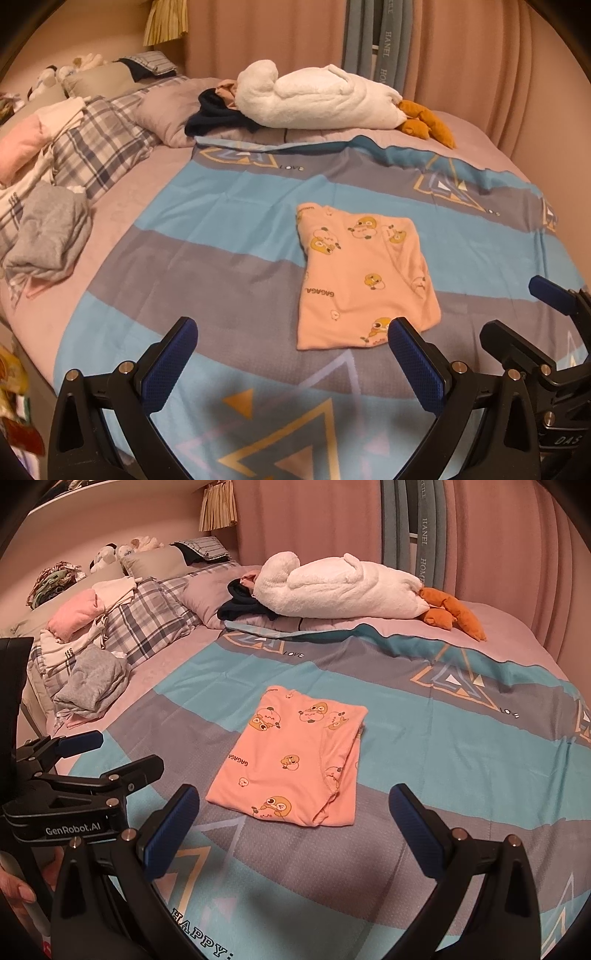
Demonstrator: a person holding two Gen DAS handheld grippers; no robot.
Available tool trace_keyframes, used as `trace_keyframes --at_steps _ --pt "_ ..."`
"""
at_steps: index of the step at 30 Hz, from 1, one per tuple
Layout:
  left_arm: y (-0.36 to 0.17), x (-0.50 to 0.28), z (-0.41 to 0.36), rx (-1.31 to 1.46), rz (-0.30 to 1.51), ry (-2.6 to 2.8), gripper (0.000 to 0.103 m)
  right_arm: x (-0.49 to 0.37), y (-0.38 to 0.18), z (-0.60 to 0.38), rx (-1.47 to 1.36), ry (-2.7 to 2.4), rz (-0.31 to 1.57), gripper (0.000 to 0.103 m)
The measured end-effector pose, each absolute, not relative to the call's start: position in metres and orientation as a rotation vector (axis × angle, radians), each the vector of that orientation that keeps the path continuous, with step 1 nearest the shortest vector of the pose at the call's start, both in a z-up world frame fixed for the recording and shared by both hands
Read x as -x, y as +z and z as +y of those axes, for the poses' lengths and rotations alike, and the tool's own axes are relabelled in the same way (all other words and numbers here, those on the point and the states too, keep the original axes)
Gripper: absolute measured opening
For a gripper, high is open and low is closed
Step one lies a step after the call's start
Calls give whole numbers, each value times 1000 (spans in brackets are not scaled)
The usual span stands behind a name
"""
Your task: Fold small clothes
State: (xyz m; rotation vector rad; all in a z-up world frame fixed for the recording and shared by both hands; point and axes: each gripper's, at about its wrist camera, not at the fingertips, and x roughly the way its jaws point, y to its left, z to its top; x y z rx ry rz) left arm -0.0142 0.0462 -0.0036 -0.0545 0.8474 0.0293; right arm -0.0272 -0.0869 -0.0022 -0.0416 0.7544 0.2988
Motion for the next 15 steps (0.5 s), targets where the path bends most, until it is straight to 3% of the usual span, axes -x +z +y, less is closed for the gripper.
trace_keyframes --at_steps 15 --pt "-7 10 47 67 872 21 102 26 -5 -84 40 302 760 103"
